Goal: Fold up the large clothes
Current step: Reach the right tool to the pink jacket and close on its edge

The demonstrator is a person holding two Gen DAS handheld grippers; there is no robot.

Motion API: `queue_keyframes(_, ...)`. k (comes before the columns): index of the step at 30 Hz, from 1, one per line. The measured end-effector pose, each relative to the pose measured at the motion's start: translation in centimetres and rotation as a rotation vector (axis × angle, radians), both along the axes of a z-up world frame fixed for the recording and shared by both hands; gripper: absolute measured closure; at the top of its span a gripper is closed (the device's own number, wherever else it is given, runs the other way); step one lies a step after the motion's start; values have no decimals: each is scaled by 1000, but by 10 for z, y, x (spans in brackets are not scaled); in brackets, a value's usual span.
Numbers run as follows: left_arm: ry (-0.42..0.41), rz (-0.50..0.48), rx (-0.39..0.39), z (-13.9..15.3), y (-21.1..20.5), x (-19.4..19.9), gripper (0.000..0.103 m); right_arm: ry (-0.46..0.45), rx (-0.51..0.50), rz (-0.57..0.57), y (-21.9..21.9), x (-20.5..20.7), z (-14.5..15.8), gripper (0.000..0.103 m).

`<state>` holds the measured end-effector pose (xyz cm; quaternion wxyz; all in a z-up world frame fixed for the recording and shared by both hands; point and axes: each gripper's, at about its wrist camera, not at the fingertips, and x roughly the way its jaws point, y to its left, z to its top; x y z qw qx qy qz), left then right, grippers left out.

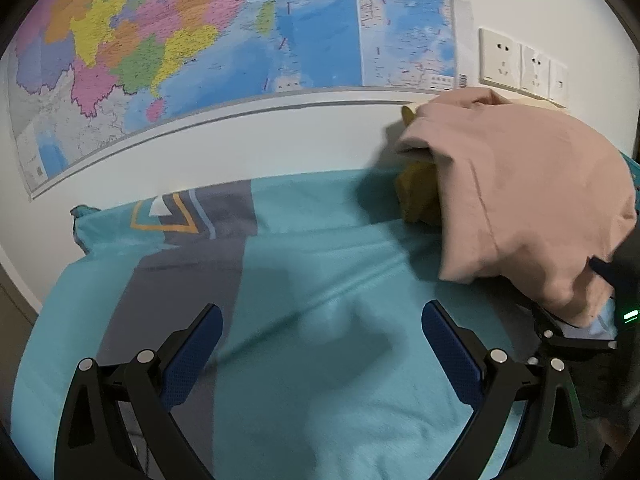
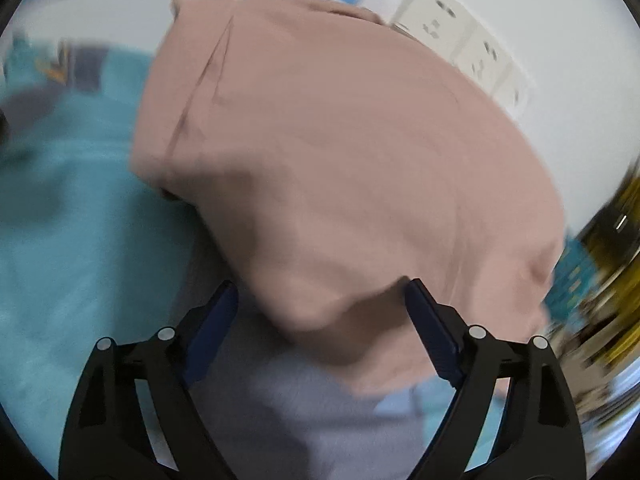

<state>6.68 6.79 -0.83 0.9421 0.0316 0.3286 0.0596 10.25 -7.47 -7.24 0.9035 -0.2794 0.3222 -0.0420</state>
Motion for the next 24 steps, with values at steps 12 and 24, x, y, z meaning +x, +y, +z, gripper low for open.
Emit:
queue_keyframes(12, -25, -9, 68, -4, 18, 37, 7, -155, 223, 116, -43, -15, 75, 98)
queue_keyframes(24, -312, -309, 100, 36, -21, 62, 7, -424, 524, 301, -94, -53, 278, 98)
